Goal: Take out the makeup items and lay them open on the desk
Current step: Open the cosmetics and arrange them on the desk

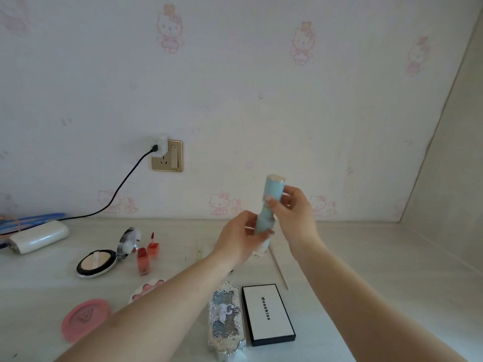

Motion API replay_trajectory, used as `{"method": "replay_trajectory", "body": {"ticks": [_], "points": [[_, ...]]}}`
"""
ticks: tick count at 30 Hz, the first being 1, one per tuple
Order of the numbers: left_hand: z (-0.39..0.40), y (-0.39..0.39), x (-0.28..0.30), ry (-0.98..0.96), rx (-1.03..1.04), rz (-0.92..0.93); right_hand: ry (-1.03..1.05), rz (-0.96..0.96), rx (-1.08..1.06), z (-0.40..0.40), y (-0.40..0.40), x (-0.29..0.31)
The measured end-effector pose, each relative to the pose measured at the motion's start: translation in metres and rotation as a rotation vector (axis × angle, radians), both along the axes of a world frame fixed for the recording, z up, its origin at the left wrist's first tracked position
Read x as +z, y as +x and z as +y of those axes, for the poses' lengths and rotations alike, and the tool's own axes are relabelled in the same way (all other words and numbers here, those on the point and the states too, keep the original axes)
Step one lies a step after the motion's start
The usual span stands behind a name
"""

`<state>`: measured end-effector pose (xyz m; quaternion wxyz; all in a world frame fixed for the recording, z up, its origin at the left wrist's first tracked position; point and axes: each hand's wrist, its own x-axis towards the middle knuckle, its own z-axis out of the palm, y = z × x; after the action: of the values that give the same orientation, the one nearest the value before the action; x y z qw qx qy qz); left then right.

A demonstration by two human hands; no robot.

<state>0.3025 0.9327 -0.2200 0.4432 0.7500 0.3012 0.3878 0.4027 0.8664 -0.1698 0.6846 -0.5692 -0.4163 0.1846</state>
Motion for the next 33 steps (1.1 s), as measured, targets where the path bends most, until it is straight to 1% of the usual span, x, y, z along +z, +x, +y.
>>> {"method": "replay_trajectory", "body": {"ticks": [2, 3, 6, 8, 10, 12, 17, 25, 28, 33], "points": [[0.002, -0.005, -0.007, -0.003, 0.0, 0.032, 0.041, 0.025, 0.015, -0.001, 0.004, 0.014], [0.004, -0.009, -0.011, -0.012, 0.016, 0.038, 0.041, 0.008, 0.032, -0.002, 0.006, 0.019], [0.013, -0.016, -0.017, -0.041, 0.086, 0.026, -0.031, -0.079, 0.075, -0.003, 0.016, 0.024], [0.02, -0.018, -0.017, -0.037, 0.119, 0.041, -0.089, -0.115, 0.026, -0.003, 0.025, 0.02], [0.025, -0.018, -0.017, -0.037, 0.152, 0.031, -0.15, -0.141, -0.064, -0.003, 0.035, 0.013], [0.029, -0.016, -0.017, -0.047, 0.171, 0.002, -0.215, -0.185, -0.108, -0.003, 0.041, 0.003], [0.041, -0.01, -0.02, -0.046, 0.186, 0.002, -0.288, -0.212, -0.037, 0.006, 0.05, -0.029], [0.066, 0.01, -0.034, -0.058, 0.142, 0.09, -0.464, -0.374, 0.047, 0.031, 0.053, -0.07], [0.074, 0.016, -0.04, -0.07, 0.128, 0.121, -0.488, -0.384, 0.033, 0.042, 0.055, -0.081], [0.086, 0.021, -0.047, -0.069, 0.131, 0.143, -0.499, -0.347, 0.031, 0.057, 0.057, -0.091]]}}
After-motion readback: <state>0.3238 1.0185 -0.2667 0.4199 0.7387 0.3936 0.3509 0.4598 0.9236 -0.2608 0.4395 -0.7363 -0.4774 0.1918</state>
